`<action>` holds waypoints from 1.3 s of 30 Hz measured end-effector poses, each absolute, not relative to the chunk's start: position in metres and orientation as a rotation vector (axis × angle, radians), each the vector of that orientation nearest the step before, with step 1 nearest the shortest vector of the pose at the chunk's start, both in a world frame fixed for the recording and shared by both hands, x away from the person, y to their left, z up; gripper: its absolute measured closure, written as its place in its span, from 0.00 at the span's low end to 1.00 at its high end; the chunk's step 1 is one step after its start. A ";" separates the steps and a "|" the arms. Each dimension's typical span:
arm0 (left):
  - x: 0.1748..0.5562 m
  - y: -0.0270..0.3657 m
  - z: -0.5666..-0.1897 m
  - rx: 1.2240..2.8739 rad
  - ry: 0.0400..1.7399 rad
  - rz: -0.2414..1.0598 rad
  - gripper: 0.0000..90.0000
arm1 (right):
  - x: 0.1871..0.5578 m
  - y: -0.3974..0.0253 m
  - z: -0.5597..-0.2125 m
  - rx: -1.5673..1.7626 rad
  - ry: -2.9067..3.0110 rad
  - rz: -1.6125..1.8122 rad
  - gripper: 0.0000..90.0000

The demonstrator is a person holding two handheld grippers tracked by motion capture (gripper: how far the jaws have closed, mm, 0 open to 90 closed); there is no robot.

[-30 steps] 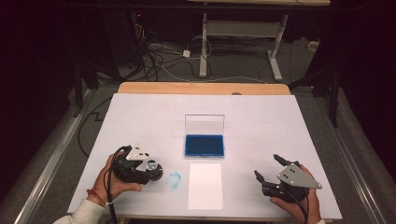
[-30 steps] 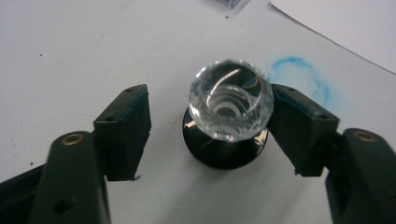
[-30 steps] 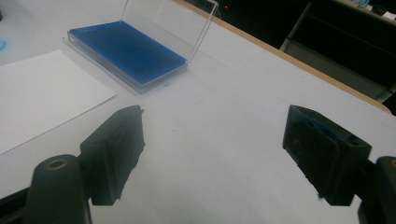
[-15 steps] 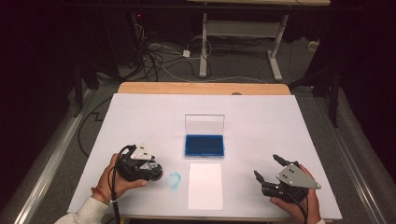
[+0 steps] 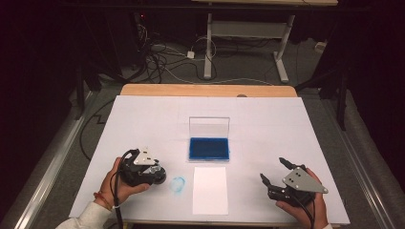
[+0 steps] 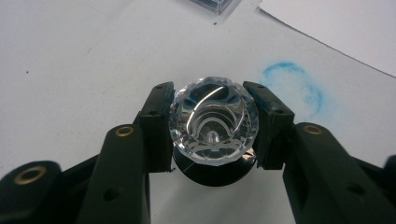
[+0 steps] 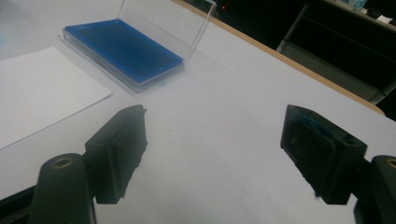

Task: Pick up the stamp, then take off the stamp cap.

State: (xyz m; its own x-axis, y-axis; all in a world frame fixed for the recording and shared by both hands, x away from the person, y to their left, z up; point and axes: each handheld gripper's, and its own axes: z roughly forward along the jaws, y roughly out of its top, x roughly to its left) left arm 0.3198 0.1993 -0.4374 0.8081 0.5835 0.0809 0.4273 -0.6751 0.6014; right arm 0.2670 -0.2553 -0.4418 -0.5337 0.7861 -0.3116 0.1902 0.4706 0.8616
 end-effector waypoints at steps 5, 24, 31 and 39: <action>0.319 0.206 -0.432 2.376 0.758 0.387 0.61 | 0.268 -0.256 -0.442 0.819 1.996 1.043 0.23; 0.326 0.216 -0.420 2.316 0.762 0.436 0.61 | 0.269 -0.256 -0.445 0.827 2.004 1.032 0.20; 0.324 0.218 -0.421 2.309 0.775 0.453 0.61 | 0.270 -0.254 -0.447 0.829 2.037 1.002 0.20; 0.325 0.214 -0.419 2.289 0.779 0.448 0.61 | 0.271 -0.251 -0.449 0.822 2.069 1.016 0.22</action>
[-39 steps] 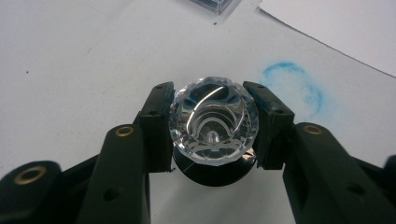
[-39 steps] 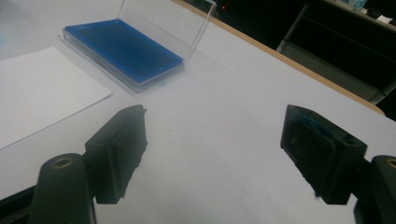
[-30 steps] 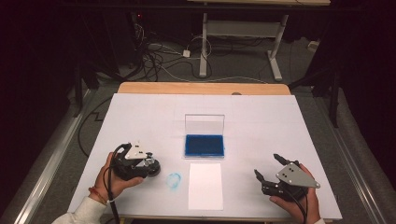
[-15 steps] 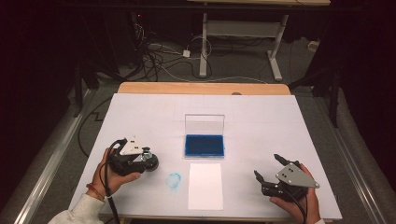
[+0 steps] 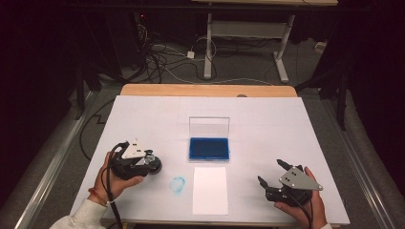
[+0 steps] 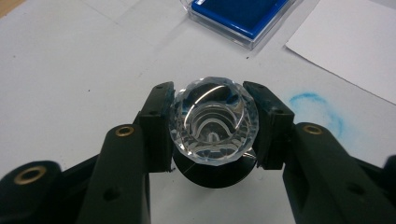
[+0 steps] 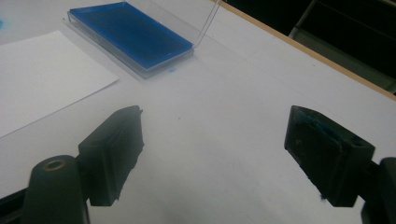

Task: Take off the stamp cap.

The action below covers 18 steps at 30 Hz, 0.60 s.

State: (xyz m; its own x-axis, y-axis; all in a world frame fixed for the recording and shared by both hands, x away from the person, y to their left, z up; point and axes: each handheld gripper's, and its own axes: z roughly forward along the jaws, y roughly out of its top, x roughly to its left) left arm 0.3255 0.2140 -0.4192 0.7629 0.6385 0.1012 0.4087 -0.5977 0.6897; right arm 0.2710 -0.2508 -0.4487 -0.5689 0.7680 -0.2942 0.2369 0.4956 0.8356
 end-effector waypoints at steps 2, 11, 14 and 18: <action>0.327 0.211 -0.418 2.277 0.776 0.442 0.61 | 0.272 -0.250 -0.447 0.813 2.071 1.033 0.21; 0.336 0.191 -0.403 2.214 0.714 0.434 0.61 | 0.288 -0.233 -0.440 0.771 2.112 1.092 0.18; 0.341 0.181 -0.397 2.200 0.695 0.422 0.61 | 0.295 -0.224 -0.438 0.753 2.122 1.100 0.19; 0.348 0.167 -0.391 2.162 0.676 0.387 0.61 | 0.304 -0.204 -0.434 0.725 2.144 1.155 0.19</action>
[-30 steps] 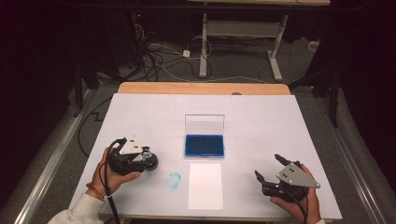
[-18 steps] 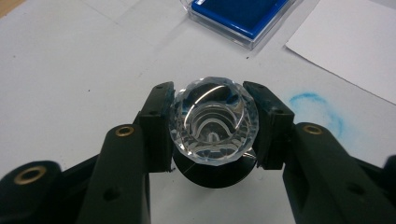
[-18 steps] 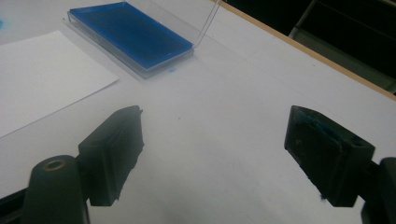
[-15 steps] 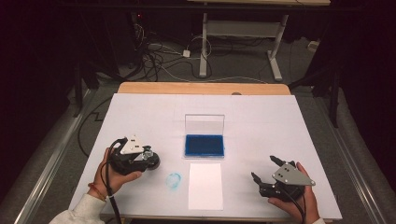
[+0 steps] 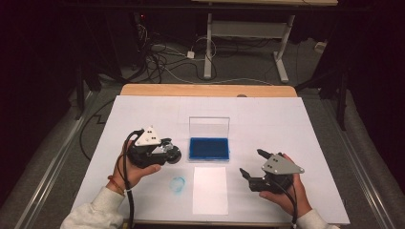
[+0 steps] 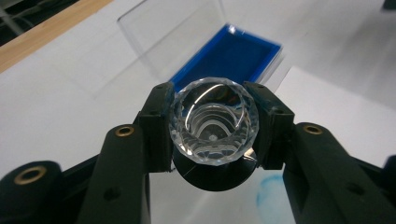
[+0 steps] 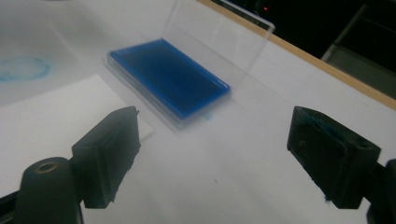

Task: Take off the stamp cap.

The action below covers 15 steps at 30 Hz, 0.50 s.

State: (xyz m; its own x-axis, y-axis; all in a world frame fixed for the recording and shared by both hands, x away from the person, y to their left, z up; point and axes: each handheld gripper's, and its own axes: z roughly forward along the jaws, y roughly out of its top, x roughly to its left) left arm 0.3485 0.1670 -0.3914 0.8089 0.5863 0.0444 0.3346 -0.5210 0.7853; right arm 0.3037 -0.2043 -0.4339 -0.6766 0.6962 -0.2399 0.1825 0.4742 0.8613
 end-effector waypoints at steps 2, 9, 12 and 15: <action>0.350 0.163 -0.390 2.152 0.670 0.380 0.61 | 0.308 -0.191 -0.431 0.693 2.161 1.203 0.18; 0.356 0.141 -0.387 2.118 0.625 0.344 0.61 | 0.323 -0.140 -0.438 0.618 2.230 1.261 0.23; 0.357 0.135 -0.387 2.118 0.625 0.337 0.61 | 0.328 -0.124 -0.441 0.618 2.262 1.273 0.23; 0.356 0.129 -0.388 2.119 0.610 0.329 0.61 | 0.329 -0.112 -0.444 0.607 2.277 1.278 0.23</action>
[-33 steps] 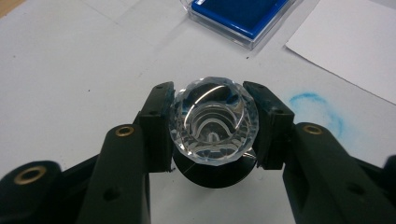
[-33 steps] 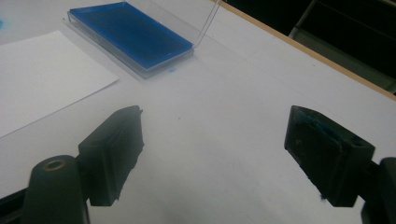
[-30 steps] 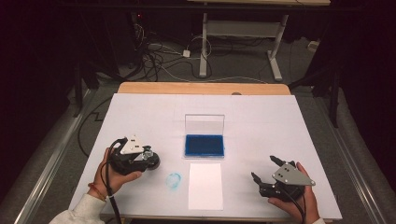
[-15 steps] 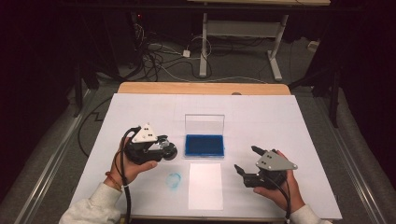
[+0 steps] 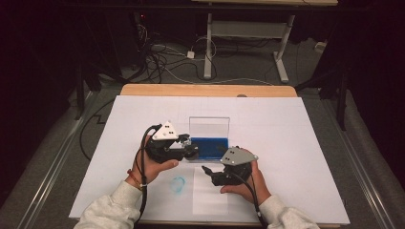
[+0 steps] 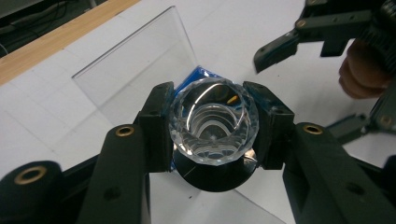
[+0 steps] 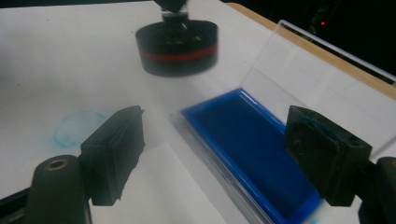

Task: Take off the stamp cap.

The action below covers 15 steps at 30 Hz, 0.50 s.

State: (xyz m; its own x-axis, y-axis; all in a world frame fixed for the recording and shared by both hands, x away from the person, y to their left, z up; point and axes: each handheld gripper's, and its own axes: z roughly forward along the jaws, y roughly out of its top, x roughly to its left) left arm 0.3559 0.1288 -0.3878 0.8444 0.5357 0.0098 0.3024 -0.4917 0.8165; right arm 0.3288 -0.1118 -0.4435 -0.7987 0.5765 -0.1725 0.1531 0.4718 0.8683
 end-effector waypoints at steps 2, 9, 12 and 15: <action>0.355 0.126 -0.388 2.120 0.604 0.321 0.61 | 0.328 -0.107 -0.444 0.598 2.281 1.292 0.23; 0.353 0.116 -0.390 2.124 0.594 0.316 0.61 | 0.329 -0.098 -0.445 0.614 2.279 1.344 0.24; 0.352 0.113 -0.390 2.124 0.591 0.319 0.61 | 0.331 -0.096 -0.447 0.625 2.289 1.367 0.24; 0.351 0.109 -0.391 2.125 0.582 0.300 0.61 | 0.332 -0.094 -0.449 0.637 2.290 1.382 0.25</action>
State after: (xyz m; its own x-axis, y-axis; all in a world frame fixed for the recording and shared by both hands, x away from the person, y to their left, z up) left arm 0.3511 0.1093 -0.3911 0.8606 0.5093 -0.0004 0.2948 -0.4974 0.8159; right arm 0.3317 -0.0935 -0.4488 -0.8209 0.5633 -0.0942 0.1793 0.4108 0.8939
